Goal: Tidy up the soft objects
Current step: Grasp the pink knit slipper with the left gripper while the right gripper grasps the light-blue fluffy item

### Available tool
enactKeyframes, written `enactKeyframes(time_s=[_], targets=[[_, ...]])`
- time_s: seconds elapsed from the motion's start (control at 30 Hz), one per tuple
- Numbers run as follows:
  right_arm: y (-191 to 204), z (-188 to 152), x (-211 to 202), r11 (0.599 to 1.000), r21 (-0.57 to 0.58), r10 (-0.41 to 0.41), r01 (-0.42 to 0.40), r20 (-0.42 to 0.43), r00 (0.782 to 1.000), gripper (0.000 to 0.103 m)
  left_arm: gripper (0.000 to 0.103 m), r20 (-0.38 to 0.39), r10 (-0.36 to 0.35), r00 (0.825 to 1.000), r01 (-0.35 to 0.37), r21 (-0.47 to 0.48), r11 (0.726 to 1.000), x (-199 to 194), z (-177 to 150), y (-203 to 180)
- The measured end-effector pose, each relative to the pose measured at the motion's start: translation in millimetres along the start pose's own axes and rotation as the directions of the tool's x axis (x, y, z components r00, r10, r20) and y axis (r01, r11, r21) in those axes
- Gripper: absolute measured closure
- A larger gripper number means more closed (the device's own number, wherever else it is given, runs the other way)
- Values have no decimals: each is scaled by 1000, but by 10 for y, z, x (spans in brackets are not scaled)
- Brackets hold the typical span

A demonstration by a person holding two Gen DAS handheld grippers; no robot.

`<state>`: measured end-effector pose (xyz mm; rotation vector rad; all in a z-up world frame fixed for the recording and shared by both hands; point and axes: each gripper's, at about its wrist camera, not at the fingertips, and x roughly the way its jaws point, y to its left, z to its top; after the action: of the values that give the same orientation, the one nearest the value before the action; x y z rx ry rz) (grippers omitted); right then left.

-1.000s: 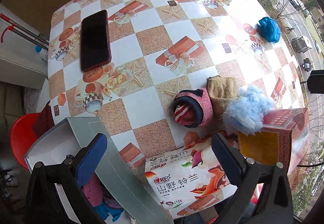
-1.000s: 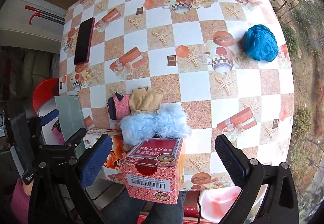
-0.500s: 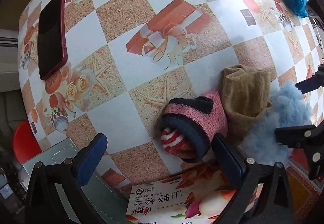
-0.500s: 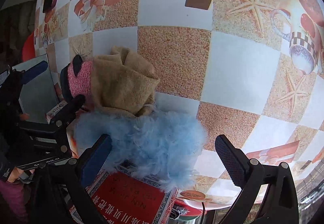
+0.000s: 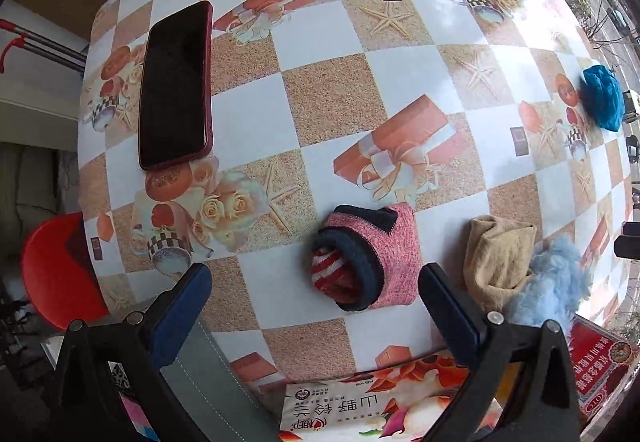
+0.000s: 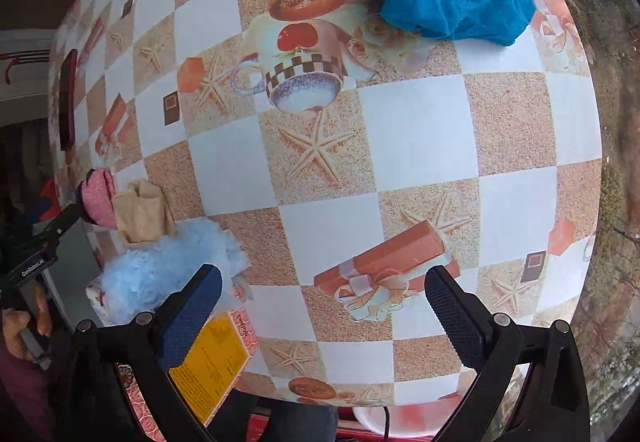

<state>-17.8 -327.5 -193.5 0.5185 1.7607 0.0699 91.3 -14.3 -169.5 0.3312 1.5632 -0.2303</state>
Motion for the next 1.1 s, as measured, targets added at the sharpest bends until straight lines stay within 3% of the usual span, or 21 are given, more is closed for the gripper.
enactKeyframes(time_s=[0.07, 0.2, 0.3, 0.43, 0.47, 0.53, 0.57, 0.6, 0.63, 0.7, 0.83, 1.0, 1.1], targets=[[198, 23, 98, 994, -47, 100, -102, -55, 993, 1, 0, -35, -19, 999, 18, -28, 999, 93, 36, 2], [625, 118, 441, 986, -132, 83, -106, -166, 983, 1, 0, -70, -56, 996, 51, -68, 996, 285, 109, -11], [643, 196, 720, 982, -60, 155, -177, -272, 950, 1, 0, -88, -65, 994, 56, -96, 994, 419, 131, -2], [643, 219, 852, 968, 21, 243, -250, -324, 914, 1, 0, -112, -72, 991, 56, -138, 989, 578, 143, 16], [671, 223, 854, 966, 22, 250, -257, -329, 911, 3, 1, -118, -74, 990, 57, -143, 988, 611, 142, 23], [774, 211, 859, 963, 25, 262, -269, -330, 907, 26, 5, -133, -73, 988, 53, -147, 988, 672, 147, 29], [799, 203, 862, 958, 34, 281, -286, -323, 903, 48, 8, -143, -75, 987, 53, -147, 988, 700, 150, 28], [791, 191, 842, 952, 46, 302, -303, -307, 903, 58, 10, -154, -74, 985, 51, -144, 988, 736, 157, 33], [791, 181, 811, 949, 55, 314, -312, -282, 906, 62, 10, -167, -66, 984, 42, -141, 989, 770, 164, 29], [694, 187, 685, 942, 78, 336, -327, -214, 917, 85, 14, -172, -76, 982, 51, -145, 988, 791, 183, 42], [301, 156, 361, 947, 123, 306, -297, -64, 950, 85, 29, -154, -78, 985, 65, -88, 994, 753, 187, -140], [-137, 68, 10, 983, 134, 116, -126, 83, 990, 85, 73, -117, -78, 990, 75, -27, 997, 694, 199, -312], [-239, 1, -65, 988, 131, 59, -77, 141, 988, 85, 74, -81, -52, 995, 51, -19, 999, 632, 156, -345]])
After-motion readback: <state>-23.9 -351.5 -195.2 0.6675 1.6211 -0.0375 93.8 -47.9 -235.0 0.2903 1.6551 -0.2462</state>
